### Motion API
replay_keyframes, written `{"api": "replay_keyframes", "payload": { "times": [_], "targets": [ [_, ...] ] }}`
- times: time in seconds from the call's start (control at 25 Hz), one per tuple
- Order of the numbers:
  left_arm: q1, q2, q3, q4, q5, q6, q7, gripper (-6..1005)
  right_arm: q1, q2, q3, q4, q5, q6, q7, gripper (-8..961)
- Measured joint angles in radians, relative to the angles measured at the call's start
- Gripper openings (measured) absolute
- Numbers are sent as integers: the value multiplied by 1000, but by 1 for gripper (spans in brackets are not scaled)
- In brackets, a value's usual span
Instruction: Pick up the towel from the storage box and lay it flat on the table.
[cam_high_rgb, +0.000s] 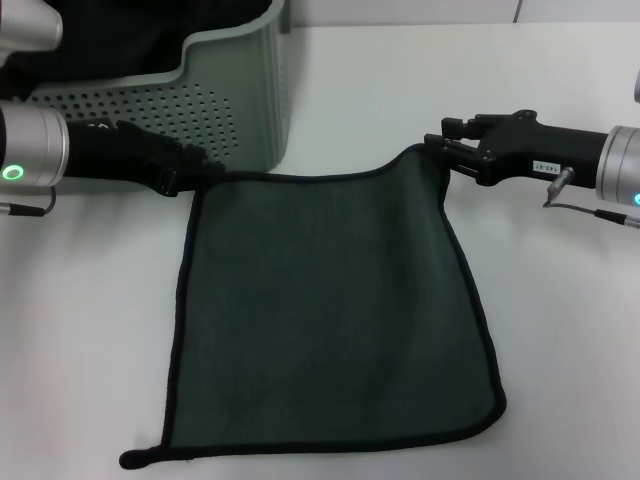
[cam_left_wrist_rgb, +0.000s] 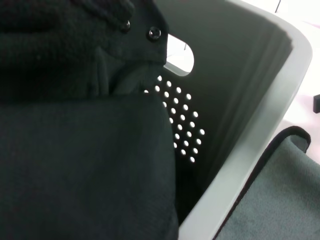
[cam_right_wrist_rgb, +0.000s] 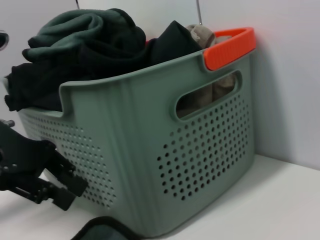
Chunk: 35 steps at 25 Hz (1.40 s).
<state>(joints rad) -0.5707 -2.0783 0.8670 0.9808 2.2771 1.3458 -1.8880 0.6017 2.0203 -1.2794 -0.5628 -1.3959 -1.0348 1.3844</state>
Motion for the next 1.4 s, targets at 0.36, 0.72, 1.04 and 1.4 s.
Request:
{"api": "replay_keyframes", "payload": {
  "times": [0.36,0.72,1.04,1.4],
  "targets": [
    [66,37,0,0,-204,148,104,405,-132,-2,28,-133,13,-118,-9,508],
    [190,49,17,-202,-623,685,720,459,-292,1,34,-271,17,-736,-83,729],
    [243,79,135,-231,-749,694,732,458,-263,6,-149,-292,76,-737,-18,869],
    [266,101,148,-237,-772,692,723,570,-262,7,-200,-296,128,-694,-27,869]
  ]
}}
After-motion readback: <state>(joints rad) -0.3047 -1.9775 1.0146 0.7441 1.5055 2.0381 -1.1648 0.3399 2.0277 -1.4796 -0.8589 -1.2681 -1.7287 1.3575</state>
